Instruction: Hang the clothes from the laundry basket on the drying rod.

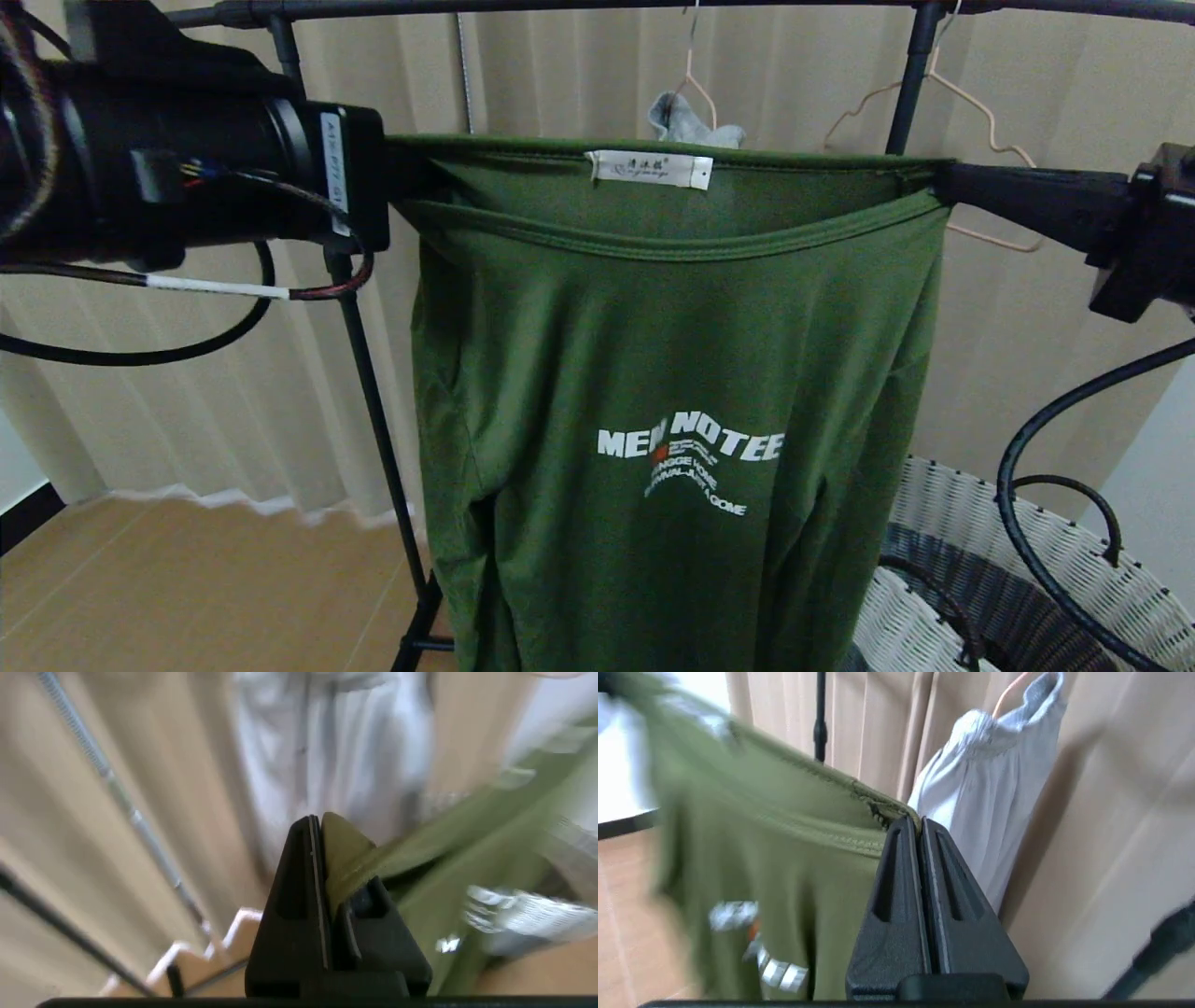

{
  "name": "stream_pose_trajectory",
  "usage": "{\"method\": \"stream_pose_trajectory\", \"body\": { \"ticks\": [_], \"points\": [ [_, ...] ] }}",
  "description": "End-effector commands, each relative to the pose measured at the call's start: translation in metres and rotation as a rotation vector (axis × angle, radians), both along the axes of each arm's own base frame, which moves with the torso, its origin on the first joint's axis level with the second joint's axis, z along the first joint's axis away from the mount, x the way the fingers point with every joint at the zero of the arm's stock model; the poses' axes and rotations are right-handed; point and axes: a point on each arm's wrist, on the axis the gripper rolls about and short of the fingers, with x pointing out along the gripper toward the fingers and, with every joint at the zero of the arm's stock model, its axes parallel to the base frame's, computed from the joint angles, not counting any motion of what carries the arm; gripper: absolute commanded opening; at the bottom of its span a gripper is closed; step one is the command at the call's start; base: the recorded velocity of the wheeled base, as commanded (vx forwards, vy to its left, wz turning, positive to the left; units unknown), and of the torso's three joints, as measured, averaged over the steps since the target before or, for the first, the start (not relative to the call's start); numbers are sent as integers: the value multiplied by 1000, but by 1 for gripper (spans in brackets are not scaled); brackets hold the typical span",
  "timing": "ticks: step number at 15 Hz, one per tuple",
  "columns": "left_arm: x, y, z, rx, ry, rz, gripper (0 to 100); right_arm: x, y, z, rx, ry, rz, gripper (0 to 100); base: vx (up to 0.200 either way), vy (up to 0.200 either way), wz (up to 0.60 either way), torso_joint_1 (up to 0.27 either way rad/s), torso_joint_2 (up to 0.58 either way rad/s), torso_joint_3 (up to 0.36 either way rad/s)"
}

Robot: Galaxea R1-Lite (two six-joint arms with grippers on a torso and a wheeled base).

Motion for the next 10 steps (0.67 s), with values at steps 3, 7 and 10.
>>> {"method": "stream_pose_trajectory", "body": {
  "ticks": [3, 7, 10],
  "points": [
    [14, -12, -16, 28, 51, -1, 0, -12, -3, 2, 6, -16, 9, 0, 0, 0, 0, 0, 0, 0],
    [13, -11, -17, 25, 58, 2, 0, -11, -2, 0, 3, -10, 9, 0, 0, 0, 0, 0, 0, 0],
    [12, -11, -17, 26, 59, 0, 0, -11, -3, -4, -2, 4, 7, 0, 0, 0, 0, 0, 0, 0]
  ]
}}
